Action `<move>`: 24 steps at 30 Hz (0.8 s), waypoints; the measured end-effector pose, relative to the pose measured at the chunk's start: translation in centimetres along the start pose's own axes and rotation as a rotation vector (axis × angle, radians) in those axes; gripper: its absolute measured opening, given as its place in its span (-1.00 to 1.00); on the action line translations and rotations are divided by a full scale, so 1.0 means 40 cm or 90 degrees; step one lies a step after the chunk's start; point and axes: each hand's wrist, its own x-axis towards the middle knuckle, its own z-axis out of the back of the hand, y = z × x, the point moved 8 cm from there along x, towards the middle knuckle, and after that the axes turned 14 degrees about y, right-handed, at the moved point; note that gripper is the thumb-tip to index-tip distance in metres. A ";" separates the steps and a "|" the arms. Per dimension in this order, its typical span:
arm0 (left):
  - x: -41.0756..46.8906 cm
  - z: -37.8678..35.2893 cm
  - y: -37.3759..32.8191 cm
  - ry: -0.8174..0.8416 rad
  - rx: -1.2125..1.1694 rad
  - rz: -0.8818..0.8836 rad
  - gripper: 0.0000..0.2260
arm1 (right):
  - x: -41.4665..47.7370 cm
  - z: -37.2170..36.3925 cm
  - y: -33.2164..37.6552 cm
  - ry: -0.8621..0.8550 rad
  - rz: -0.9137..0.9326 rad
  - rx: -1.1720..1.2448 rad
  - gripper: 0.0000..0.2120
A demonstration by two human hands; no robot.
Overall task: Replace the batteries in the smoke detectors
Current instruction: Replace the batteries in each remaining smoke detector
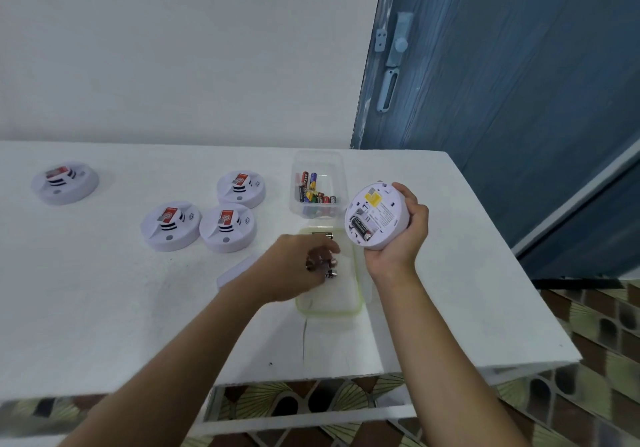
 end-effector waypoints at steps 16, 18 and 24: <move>-0.012 0.077 -0.056 -0.227 -0.040 -0.023 -0.40 | -0.020 -0.043 -0.016 0.049 -0.063 0.057 -0.71; -0.009 0.081 -0.072 -0.200 -0.061 0.010 -0.28 | -0.022 -0.060 -0.025 0.073 -0.071 0.048 -0.72; -0.027 0.100 -0.102 -0.191 -0.086 0.048 -0.50 | -0.024 -0.097 -0.029 0.126 -0.069 0.002 -0.78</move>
